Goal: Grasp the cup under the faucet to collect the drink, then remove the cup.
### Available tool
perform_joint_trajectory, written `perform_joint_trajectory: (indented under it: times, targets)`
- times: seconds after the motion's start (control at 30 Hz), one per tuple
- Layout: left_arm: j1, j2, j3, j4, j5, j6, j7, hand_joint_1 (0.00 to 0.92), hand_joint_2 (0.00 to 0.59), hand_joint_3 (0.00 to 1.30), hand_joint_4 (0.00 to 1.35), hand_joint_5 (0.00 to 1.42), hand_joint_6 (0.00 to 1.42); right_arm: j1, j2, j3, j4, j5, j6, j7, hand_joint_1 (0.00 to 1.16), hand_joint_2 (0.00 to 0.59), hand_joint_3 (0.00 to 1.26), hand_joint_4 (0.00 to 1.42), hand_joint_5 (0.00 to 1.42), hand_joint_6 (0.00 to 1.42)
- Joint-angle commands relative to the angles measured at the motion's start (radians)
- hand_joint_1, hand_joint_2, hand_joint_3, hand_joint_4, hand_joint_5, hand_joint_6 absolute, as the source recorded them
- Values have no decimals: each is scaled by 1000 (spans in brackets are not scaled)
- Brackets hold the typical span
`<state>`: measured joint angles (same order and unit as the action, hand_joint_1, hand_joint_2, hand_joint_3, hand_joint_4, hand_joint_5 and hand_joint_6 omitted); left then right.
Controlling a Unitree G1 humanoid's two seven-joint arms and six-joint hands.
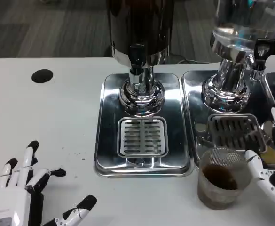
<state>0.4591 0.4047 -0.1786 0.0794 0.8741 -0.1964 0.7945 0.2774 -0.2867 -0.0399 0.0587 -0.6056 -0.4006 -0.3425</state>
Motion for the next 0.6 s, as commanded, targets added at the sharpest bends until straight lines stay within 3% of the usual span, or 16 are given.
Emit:
perform_joint_trajectory:
  times: [0.03, 0.2, 0.3, 0.47, 0.6]
  targets:
    - [-1, 0, -2, -11, 6, -6, 1, 0, 104, 523, 19, 204, 96, 7, -14, -23, -21, 19, 6, -14, 176, 422, 51, 0, 0, 17]
    - [0, 2, -1, -14, 12, -1, 1, 0, 104, 506, 11, 204, 96, 16, -18, -45, -30, 21, 17, -23, 185, 481, 87, 0, 0, 1]
    - [2, 3, 0, -19, 18, 7, -1, 0, 104, 446, 7, 197, 96, 21, -25, -53, -40, -13, 43, -40, 106, 513, 95, 0, 0, 0]
    - [6, 2, 1, -19, 16, 10, -3, 0, 104, 427, 0, 193, 96, 10, -74, -34, 4, -168, 147, -107, 52, 561, 105, 0, 0, 0]
    - [13, 1, 1, -14, 14, 7, 4, 0, 104, 425, 0, 187, 91, 3, -91, -2, 57, -216, 194, -146, 47, 570, 105, 0, 0, 0]
